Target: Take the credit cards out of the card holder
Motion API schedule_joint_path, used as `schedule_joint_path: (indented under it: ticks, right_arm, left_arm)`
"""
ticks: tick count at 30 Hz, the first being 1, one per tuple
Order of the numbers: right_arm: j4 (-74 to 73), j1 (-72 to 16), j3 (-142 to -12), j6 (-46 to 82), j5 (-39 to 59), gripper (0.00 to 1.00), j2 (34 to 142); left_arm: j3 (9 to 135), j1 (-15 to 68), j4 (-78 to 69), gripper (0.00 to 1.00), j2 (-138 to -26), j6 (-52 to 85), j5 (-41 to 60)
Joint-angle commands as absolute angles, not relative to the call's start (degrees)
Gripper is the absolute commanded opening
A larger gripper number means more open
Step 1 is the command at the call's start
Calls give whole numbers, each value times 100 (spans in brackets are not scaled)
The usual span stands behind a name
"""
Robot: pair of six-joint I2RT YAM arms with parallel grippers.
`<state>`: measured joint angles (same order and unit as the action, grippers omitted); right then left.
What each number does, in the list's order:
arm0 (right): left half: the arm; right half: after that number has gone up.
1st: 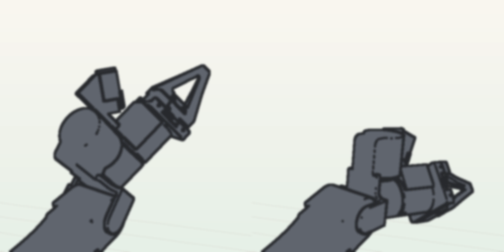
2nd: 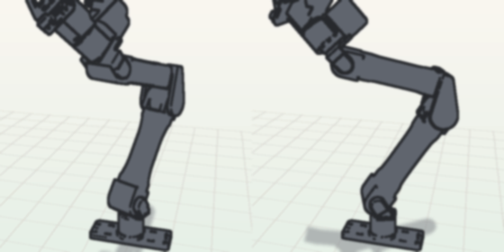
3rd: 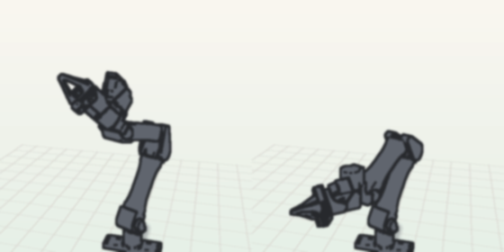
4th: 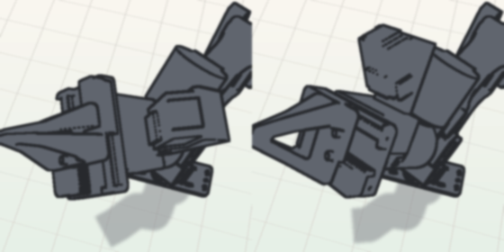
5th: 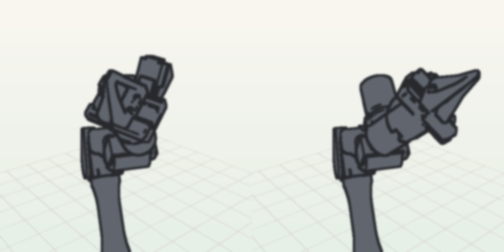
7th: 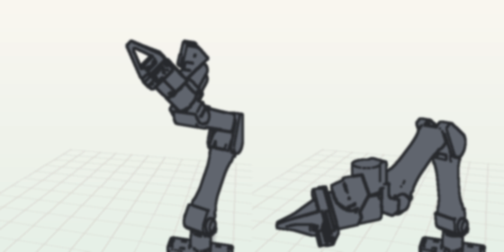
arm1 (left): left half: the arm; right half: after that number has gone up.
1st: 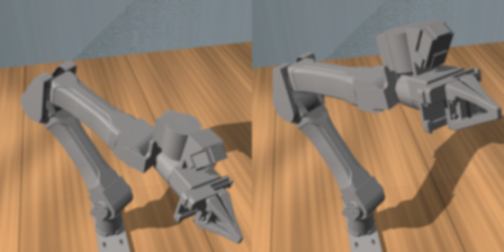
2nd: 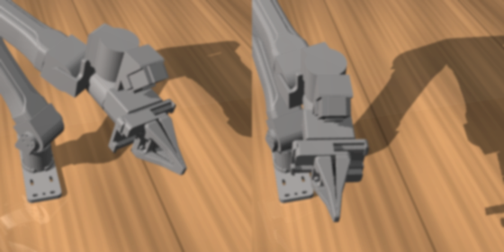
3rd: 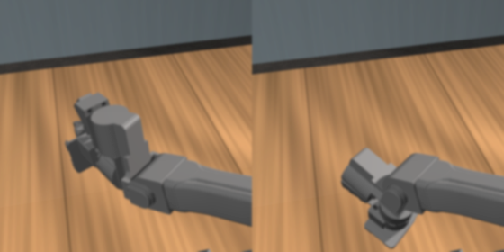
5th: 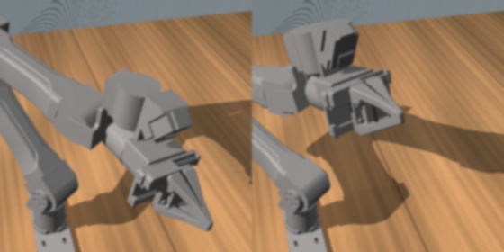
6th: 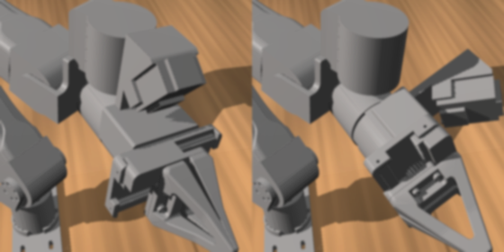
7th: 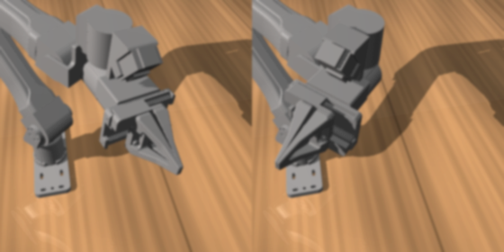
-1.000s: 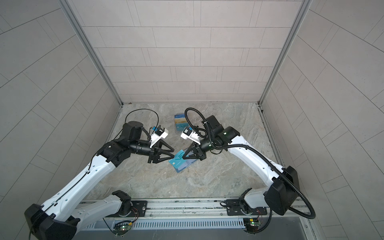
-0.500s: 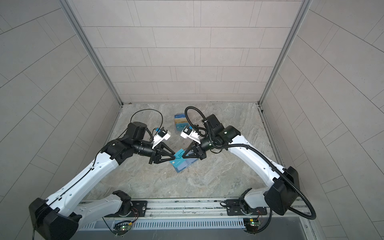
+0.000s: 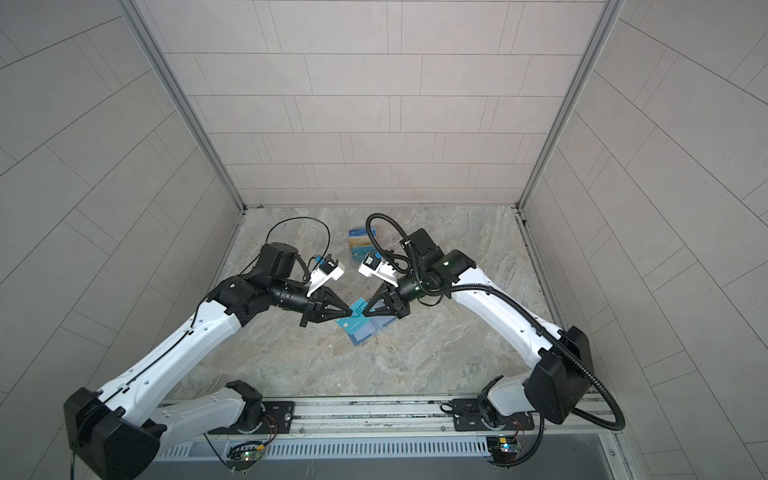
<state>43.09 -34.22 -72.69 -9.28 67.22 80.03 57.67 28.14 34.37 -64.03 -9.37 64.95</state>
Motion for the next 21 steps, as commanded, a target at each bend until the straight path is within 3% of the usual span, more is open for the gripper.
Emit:
schedule_joint_path:
  ticks: [1, 4, 6, 10, 15, 21]
  right_arm:
    - [4348, -3455, -7357, -1213, 6747, 3, 7959]
    - [4259, -3454, -7290, -1118, 6484, 28, 7887]
    - [4072, -3450, -7198, -906, 6172, 37, 7808]
    - [3664, -3440, -6983, -235, 4892, 48, 7698]
    - [3393, -3424, -6668, 51, 4180, 65, 7440]
    - [3570, -3430, -6458, 111, 2917, 73, 7117]
  left_arm:
    - [5933, 2831, 3472, 3, -6381, -1011, 6538]
    - [5940, 2836, 3482, 0, -6337, -1003, 6303]
    - [5981, 2836, 3538, 0, -6337, -1023, 6123]
    - [6364, 2834, 4034, 0, -6521, -1328, 5336]
    - [6734, 2403, 4149, 0, -7128, -1541, 4503]
    - [7864, 2312, 4567, 0, -8306, -2012, 2902]
